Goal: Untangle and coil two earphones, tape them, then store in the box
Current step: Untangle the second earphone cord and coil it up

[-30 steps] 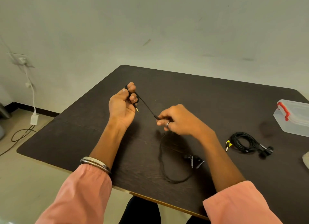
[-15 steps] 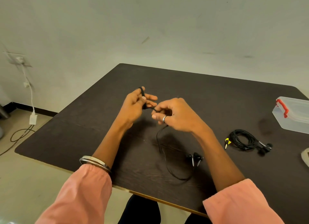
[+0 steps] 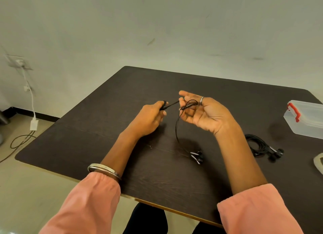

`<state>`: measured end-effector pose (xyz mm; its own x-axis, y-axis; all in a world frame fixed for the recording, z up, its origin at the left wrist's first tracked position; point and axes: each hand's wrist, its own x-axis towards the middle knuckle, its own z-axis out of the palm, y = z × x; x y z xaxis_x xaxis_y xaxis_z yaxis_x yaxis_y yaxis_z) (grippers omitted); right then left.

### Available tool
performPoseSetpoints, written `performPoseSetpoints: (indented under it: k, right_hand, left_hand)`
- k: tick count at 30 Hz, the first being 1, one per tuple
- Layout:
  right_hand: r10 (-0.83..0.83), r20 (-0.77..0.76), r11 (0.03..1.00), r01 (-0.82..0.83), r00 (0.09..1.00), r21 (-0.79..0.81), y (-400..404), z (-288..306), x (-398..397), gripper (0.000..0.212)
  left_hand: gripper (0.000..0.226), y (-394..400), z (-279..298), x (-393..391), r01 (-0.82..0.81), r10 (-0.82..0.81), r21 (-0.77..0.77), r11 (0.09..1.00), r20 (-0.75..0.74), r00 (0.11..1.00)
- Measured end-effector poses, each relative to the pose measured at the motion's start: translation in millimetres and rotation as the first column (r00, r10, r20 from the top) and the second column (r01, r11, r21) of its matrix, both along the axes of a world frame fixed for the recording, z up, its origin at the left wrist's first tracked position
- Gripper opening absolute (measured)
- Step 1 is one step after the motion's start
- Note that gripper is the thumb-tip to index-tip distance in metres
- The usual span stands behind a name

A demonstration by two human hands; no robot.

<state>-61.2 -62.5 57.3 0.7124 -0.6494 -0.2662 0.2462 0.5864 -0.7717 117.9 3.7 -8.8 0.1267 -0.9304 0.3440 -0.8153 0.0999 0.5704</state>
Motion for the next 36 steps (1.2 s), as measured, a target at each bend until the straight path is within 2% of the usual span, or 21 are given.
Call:
performPoseSetpoints:
  k: [3, 6, 8, 9, 10, 11, 12, 13, 14, 15, 16, 19, 20, 22, 24, 25, 27, 29, 31, 34, 36]
  right_hand:
    - [0.047, 0.118, 0.999, -0.046, 0.992, -0.01, -1.6, 2.4, -2.9, 0.037]
    - [0.026, 0.242, 1.0, -0.022, 0.97, -0.02, -7.1, 6.0, -10.8, 0.034]
    - [-0.051, 0.149, 0.965, 0.087, 0.987, -0.246, -10.1, 5.4, -12.6, 0.028]
    - [-0.143, 0.035, 0.874, 0.142, 0.989, -0.465, -11.4, 2.4, -12.2, 0.026]
    - [-0.29, -0.089, 0.697, 0.146, 0.953, -0.702, -12.8, -2.0, -11.4, 0.025]
    - [-0.489, -0.181, 0.456, 0.073, 0.853, -0.887, -15.1, -7.3, -9.0, 0.025]
    - [-0.656, -0.192, 0.227, -0.051, 0.73, -0.972, -18.3, -13.9, -6.6, 0.025]
    - [-0.757, -0.148, 0.072, -0.143, 0.636, -0.987, -21.3, -19.6, -4.9, 0.025]
    - [-0.798, -0.086, -0.018, -0.166, 0.597, -0.986, -23.7, -23.4, -3.8, 0.025]
    - [-0.804, -0.047, -0.046, -0.141, 0.593, -0.989, -26.6, -27.3, -3.4, 0.025]
    - [-0.816, -0.041, -0.041, -0.128, 0.576, -0.991, -31.5, -31.8, -4.0, 0.026]
    - [-0.913, -0.222, 0.091, -0.359, 0.343, -0.929, -40.5, -41.3, -4.8, 0.04]
    - [-0.915, -0.253, 0.113, -0.402, 0.313, -0.908, -40.1, -41.2, -5.5, 0.047]
    - [-0.883, -0.192, 0.026, -0.363, 0.429, -0.931, -33.3, -37.0, -3.2, 0.056]
    - [-0.74, -0.056, -0.089, -0.181, 0.67, -0.98, -21.5, -30.2, 3.8, 0.05]
    - [-0.639, -0.02, -0.078, -0.09, 0.769, -0.993, -14.8, -27.9, 9.3, 0.044]
    - [-0.476, -0.078, 0.063, -0.054, 0.876, -0.997, 0.1, -27.0, 19.6, 0.045]
    - [-0.388, -0.226, 0.21, -0.153, 0.893, -0.966, 8.6, -30.5, 28.6, 0.061]
    - [-0.389, -0.299, 0.285, -0.194, 0.872, -0.939, 9.2, -36.2, 33.2, 0.066]
    - [-0.417, -0.277, 0.411, -0.093, 0.866, -0.907, 3.8, -36.4, 31.1, 0.045]
    - [-0.451, -0.224, 0.442, -0.002, 0.864, -0.897, -2.0, -32.1, 25.2, 0.032]
  left_hand:
    - [0.037, -2.2, -3.1, 6.7, -0.148, 0.146, 0.037, 0.988, 0.041, 0.988]
    - [0.044, -3.3, -4.1, 14.8, -0.308, 0.309, -0.032, 0.951, 0.103, 0.945]
    - [0.045, -7.9, -4.6, 16.3, -0.338, 0.338, -0.034, 0.94, -0.018, 0.941]
    - [0.042, -10.1, -2.4, 15.7, -0.355, 0.344, -0.011, 0.935, -0.213, 0.914]
    - [0.038, -10.0, 1.6, 11.4, -0.367, 0.346, 0.025, 0.93, -0.402, 0.848]
    - [0.035, -10.6, 2.3, 10.4, -0.388, 0.359, 0.043, 0.92, -0.486, 0.797]
    - [0.032, -7.8, 4.1, 8.7, -0.385, 0.347, 0.009, 0.923, -0.451, 0.822]
    - [0.03, -2.2, 5.5, 6.2, -0.329, 0.293, -0.022, 0.944, -0.403, 0.867]
    - [0.028, 2.0, 3.3, 7.0, -0.288, 0.255, -0.06, 0.956, -0.32, 0.913]
    - [0.026, 5.2, 2.2, 8.0, -0.258, 0.227, -0.071, 0.964, -0.294, 0.929]
    - [0.023, 5.6, 3.2, 8.2, -0.209, 0.178, -0.069, 0.975, -0.314, 0.933]
    - [0.022, 1.6, -4.3, 7.6, -0.026, 0.031, 0.018, 1.0, -0.429, 0.903]
    - [0.024, 1.2, -4.1, 6.2, 0.027, 0.0, 0.05, 0.998, -0.472, 0.882]
    - [0.025, 0.0, -5.6, 4.0, 0.06, -0.009, 0.087, 0.994, -0.489, 0.872]
    - [0.025, 1.1, -4.7, 3.2, 0.054, -0.006, 0.086, 0.995, -0.488, 0.873]
    - [0.024, 1.0, -5.0, 4.4, 0.04, 0.0, 0.075, 0.996, -0.475, 0.88]
    - [0.022, 3.1, -4.0, 5.2, 0.026, -0.003, 0.045, 0.999, -0.445, 0.895]
    - [0.02, 4.0, -2.8, 5.2, 0.015, -0.015, -0.004, 1.0, -0.37, 0.929]
    - [0.019, 3.5, -3.3, 4.4, -0.015, 0.005, -0.03, 0.999, -0.296, 0.955]
    - [0.02, 2.5, -3.1, 5.3, -0.084, 0.069, -0.062, 0.994, -0.213, 0.975]
    - [0.02, 2.4, -3.0, 5.4, -0.108, 0.091, -0.084, 0.991, -0.184, 0.979]
